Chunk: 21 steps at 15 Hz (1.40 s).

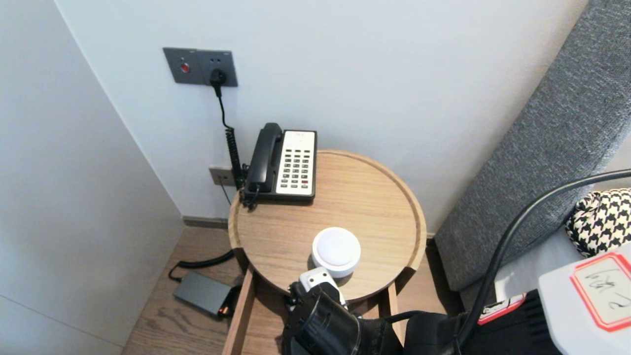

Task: Put the remote controls on the table in the drawer one by one

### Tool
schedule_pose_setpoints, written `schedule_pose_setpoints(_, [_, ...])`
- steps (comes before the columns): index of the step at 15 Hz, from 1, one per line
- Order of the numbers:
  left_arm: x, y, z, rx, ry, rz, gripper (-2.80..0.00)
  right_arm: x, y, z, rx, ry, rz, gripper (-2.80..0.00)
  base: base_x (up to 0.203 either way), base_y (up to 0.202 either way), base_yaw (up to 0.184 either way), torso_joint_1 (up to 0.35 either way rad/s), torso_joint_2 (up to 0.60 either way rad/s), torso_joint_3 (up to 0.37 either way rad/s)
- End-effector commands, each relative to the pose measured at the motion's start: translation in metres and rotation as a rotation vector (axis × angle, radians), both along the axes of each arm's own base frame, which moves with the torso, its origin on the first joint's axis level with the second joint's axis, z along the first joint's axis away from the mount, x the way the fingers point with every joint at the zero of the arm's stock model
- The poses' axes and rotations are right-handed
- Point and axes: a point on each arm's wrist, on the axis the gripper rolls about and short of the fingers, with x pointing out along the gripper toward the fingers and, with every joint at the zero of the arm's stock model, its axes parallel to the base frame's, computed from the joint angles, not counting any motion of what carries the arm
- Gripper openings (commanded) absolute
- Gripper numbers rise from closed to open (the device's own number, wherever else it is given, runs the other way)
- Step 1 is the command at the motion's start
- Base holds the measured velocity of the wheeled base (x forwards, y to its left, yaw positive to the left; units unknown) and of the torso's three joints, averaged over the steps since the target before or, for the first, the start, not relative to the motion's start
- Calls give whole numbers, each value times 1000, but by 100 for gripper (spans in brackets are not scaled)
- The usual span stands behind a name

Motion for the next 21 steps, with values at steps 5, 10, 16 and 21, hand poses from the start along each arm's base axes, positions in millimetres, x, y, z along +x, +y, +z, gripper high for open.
schedule_pose_setpoints(5, [1, 0, -2, 0, 8, 1, -280, 6, -7, -3, 27, -10, -83, -280, 0, 0, 0, 0, 0, 0])
schedule_pose_setpoints(10, [1, 0, -2, 0, 8, 1, -280, 6, -16, -14, 19, -27, -109, -280, 0, 0, 0, 0, 0, 0])
schedule_pose_setpoints(16, [1, 0, -2, 0, 8, 1, -280, 13, -21, -23, 24, -46, -148, -280, 0, 0, 0, 0, 0, 0])
schedule_pose_setpoints(21, [1, 0, -2, 0, 8, 1, -280, 25, -30, -30, 15, -40, -197, -280, 0, 0, 0, 0, 0, 0])
